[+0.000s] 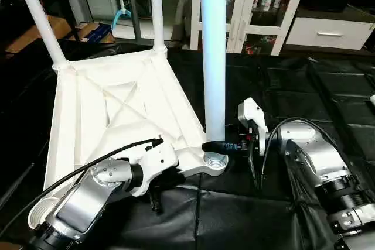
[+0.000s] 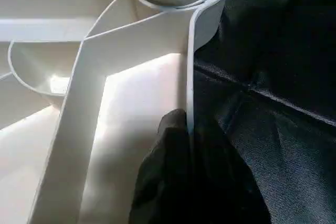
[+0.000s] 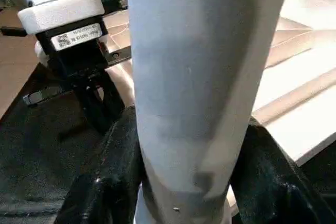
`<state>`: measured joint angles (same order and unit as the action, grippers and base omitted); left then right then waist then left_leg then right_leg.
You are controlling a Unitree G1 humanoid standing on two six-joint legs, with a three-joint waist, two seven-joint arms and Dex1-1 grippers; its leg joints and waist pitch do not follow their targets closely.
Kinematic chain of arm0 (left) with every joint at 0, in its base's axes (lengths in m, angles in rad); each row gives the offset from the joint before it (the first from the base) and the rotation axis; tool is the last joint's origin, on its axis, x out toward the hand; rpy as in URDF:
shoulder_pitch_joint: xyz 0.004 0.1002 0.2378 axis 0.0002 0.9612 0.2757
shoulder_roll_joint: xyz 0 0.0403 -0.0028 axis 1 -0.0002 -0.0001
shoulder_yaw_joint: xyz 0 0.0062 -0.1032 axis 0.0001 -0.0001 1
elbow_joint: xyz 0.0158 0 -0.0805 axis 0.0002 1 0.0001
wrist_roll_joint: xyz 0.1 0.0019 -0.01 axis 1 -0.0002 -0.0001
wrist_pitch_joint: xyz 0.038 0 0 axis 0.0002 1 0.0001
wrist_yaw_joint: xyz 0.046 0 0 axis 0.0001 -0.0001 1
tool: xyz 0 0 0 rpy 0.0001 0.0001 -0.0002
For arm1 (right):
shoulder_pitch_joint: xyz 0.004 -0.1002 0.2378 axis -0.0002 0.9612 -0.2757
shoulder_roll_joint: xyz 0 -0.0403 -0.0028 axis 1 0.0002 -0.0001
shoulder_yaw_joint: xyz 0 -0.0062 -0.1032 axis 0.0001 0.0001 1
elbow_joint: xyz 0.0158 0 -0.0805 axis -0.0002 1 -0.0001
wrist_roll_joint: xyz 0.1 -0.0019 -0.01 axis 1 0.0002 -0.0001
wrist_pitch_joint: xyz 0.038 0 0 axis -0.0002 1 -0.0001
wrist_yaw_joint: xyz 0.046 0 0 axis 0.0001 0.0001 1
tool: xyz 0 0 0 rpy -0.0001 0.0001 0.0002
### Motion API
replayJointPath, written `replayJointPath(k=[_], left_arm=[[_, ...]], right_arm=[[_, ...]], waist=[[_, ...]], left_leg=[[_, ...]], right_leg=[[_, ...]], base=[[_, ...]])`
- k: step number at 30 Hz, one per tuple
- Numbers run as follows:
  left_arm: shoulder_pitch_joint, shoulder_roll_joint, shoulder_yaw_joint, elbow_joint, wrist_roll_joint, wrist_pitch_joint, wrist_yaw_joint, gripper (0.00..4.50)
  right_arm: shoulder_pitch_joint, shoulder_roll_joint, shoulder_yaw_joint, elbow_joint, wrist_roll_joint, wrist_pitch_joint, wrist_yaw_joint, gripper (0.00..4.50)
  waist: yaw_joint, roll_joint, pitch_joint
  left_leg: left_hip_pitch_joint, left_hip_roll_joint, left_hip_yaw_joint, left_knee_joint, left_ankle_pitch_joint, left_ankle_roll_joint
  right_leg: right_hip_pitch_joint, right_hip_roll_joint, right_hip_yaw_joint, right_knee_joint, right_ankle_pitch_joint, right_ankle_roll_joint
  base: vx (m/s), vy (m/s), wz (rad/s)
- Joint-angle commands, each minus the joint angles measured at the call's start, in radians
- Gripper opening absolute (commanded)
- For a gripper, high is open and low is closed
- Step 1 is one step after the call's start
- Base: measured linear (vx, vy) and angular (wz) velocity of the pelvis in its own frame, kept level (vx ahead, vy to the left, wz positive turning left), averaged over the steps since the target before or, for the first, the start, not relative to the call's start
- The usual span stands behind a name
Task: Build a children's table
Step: Insert table leg to table base
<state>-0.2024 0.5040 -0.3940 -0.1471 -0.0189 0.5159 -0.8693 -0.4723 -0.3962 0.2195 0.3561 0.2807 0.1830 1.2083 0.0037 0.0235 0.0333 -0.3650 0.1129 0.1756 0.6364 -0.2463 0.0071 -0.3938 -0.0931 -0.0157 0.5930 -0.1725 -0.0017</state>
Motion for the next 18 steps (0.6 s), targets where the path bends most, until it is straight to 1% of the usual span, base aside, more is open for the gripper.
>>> replayJointPath(k=[1,2,3,4,5,6,7,8,9,11,13,15,16,17,18], left_arm=[[0.006,-0.013,-0.004,-0.001,-0.013,-0.027,0.003,0.00],[0.006,-0.013,-0.004,-0.001,-0.013,-0.027,0.003,0.00],[0.006,-0.014,-0.003,0.001,-0.012,-0.027,0.004,0.00],[0.006,-0.016,-0.001,0.003,-0.012,-0.027,0.008,0.00],[0.007,-0.017,0.000,0.004,-0.012,-0.027,0.010,0.00],[0.007,-0.018,0.001,0.004,-0.011,-0.026,0.013,0.00],[0.007,-0.019,0.001,0.005,-0.011,-0.026,0.014,0.00],[0.007,-0.019,0.002,0.005,-0.012,-0.026,0.015,0.00],[0.008,-0.021,0.004,0.004,-0.013,-0.024,0.016,0.00],[0.008,-0.023,0.005,0.006,-0.012,-0.024,0.020,0.00],[0.007,-0.025,0.006,0.009,-0.009,-0.024,0.025,0.00],[0.006,-0.026,0.008,0.010,-0.008,-0.025,0.028,0.00],[0.004,-0.031,0.012,0.013,-0.009,-0.024,0.034,0.00],[0.004,-0.031,0.012,0.013,-0.009,-0.024,0.034,0.00],[0.000,-0.037,0.016,0.018,-0.007,-0.025,0.043,0.00]], right_arm=[[0.067,0.011,0.030,0.069,-0.049,0.019,-0.052,1.86],[0.069,0.013,0.025,0.070,-0.047,0.020,-0.058,1.86],[0.079,0.023,0.004,0.078,-0.037,0.024,-0.080,1.86],[0.087,0.024,-0.001,0.081,-0.040,0.016,-0.094,1.86],[0.092,0.023,-0.003,0.082,-0.043,0.011,-0.101,1.86],[0.102,0.023,-0.006,0.082,-0.044,0.008,-0.109,1.86],[0.109,0.023,-0.008,0.081,-0.044,0.006,-0.114,1.86],[0.114,0.026,-0.013,0.081,-0.045,0.005,-0.125,1.86],[0.125,0.031,-0.022,0.079,-0.046,0.002,-0.144,1.86],[0.136,0.043,-0.042,0.082,-0.051,-0.014,-0.185,1.86],[0.143,0.054,-0.060,0.083,-0.048,-0.021,-0.207,1.86],[0.147,0.058,-0.068,0.082,-0.046,-0.024,-0.218,1.86],[0.151,0.064,-0.077,0.080,-0.034,-0.028,-0.230,1.86],[0.151,0.064,-0.077,0.080,-0.034,-0.028,-0.230,1.86],[0.154,0.078,-0.099,0.079,-0.009,-0.023,-0.254,1.86]], waist=[[-0.005,-0.004,-0.039],[-0.006,-0.005,-0.038],[-0.008,-0.004,-0.036],[-0.009,-0.003,-0.033],[-0.011,-0.004,-0.033],[-0.012,-0.004,-0.031],[-0.014,-0.003,-0.028],[-0.017,-0.003,-0.028],[-0.019,-0.004,-0.029],[-0.025,-0.005,-0.027],[-0.030,-0.004,-0.027],[-0.033,-0.003,-0.025],[-0.033,-0.001,-0.025],[-0.035,-0.001,-0.026],[-0.036,-0.003,-0.025]], left_leg=[[0.008,0.106,-0.044,-0.111,-0.231,0.039],[0.009,0.106,-0.044,-0.112,-0.241,0.034],[0.009,0.105,-0.044,-0.114,-0.268,0.026],[0.009,0.105,-0.047,-0.117,-0.311,0.011],[0.011,0.105,-0.048,-0.118,-0.332,0.002],[0.014,0.105,-0.050,-0.119,-0.367,-0.014],[0.014,0.105,-0.051,-0.121,-0.390,-0.021],[0.016,0.104,-0.054,-0.123,-0.423,-0.033],[0.018,0.104,-0.056,-0.123,-0.438,-0.042],[0.017,0.103,-0.056,-0.126,-0.453,-0.047],[0.013,0.103,-0.059,-0.127,-0.462,-0.050],[0.015,0.103,-0.061,-0.129,-0.490,-0.055],[0.015,0.103,-0.062,-0.129,-0.497,-0.058],[0.015,0.103,-0.064,-0.131,-0.508,-0.061],[0.016,0.103,-0.063,-0.132,-0.513,-0.061]], right_leg=[[0.029,-0.057,0.032,-0.059,-0.214,-0.268],[0.028,-0.057,0.031,-0.061,-0.224,-0.265],[0.025,-0.056,0.032,-0.063,-0.252,-0.258],[0.023,-0.056,0.032,-0.067,-0.305,-0.244],[0.022,-0.056,0.031,-0.068,-0.330,-0.236],[0.018,-0.057,0.032,-0.072,-0.367,-0.220],[0.016,-0.056,0.033,-0.074,-0.388,-0.213],[0.014,-0.055,0.032,-0.076,-0.422,-0.197],[0.012,-0.056,0.033,-0.077,-0.432,-0.189],[0.009,-0.055,0.035,-0.080,-0.433,-0.181],[0.011,-0.056,0.033,-0.080,-0.442,-0.176],[0.007,-0.057,0.033,-0.085,-0.479,-0.162],[0.007,-0.057,0.033,-0.085,-0.486,-0.158],[0.006,-0.055,0.031,-0.087,-0.493,-0.150],[0.005,-0.056,0.032,-0.089,-0.495,-0.146]], base=[[0.000,0.000,0.00],[0.000,0.000,0.00],[0.000,0.000,0.00],[0.000,0.000,0.00],[0.000,0.000,0.00],[0.000,0.000,0.00],[0.000,0.000,0.00],[0.000,0.000,0.00],[0.000,0.000,0.00],[0.000,0.000,0.00],[0.000,0.000,0.00],[0.000,0.000,0.00],[0.000,0.000,0.00],[0.000,0.000,0.00],[0.000,0.000,0.00]])
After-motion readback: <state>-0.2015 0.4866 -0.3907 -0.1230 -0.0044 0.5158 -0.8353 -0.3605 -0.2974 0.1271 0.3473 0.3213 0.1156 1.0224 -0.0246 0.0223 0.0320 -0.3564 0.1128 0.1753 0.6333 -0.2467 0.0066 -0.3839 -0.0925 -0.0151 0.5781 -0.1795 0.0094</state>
